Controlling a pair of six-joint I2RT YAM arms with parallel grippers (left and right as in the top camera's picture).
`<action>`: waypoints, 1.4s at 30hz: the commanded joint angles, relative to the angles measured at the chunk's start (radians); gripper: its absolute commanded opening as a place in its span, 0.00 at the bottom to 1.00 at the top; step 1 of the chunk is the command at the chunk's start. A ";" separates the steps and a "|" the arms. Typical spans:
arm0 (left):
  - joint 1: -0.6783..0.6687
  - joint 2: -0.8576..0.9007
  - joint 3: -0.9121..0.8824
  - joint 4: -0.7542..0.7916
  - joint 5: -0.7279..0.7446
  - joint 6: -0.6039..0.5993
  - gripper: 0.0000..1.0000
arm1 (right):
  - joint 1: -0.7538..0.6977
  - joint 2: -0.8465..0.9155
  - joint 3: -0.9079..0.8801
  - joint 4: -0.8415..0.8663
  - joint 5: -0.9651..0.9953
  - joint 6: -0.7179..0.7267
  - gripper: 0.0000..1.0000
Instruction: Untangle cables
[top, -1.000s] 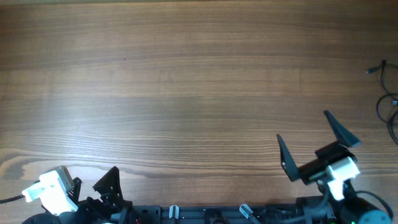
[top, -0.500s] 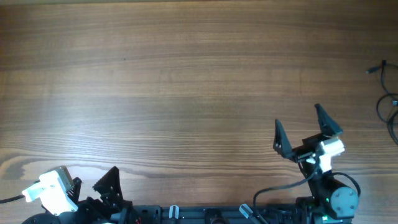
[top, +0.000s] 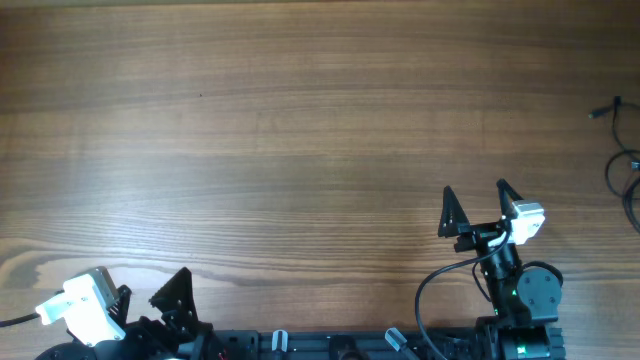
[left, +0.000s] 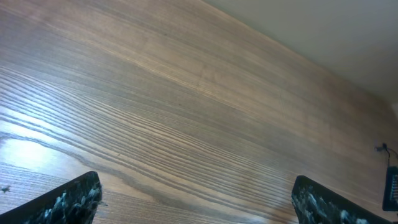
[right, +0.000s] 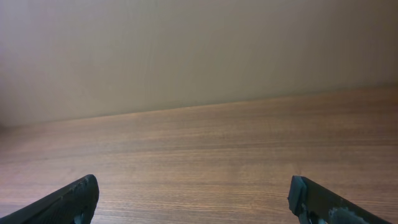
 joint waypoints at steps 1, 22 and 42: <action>0.004 -0.005 -0.001 0.002 -0.006 0.002 1.00 | -0.004 -0.013 -0.002 0.002 0.022 0.013 1.00; 0.005 -0.005 -0.001 0.002 -0.006 0.002 1.00 | -0.004 -0.013 -0.001 0.002 0.022 0.013 1.00; 0.096 -0.108 -0.497 1.003 0.254 0.002 1.00 | -0.004 -0.012 -0.001 0.002 0.022 0.013 1.00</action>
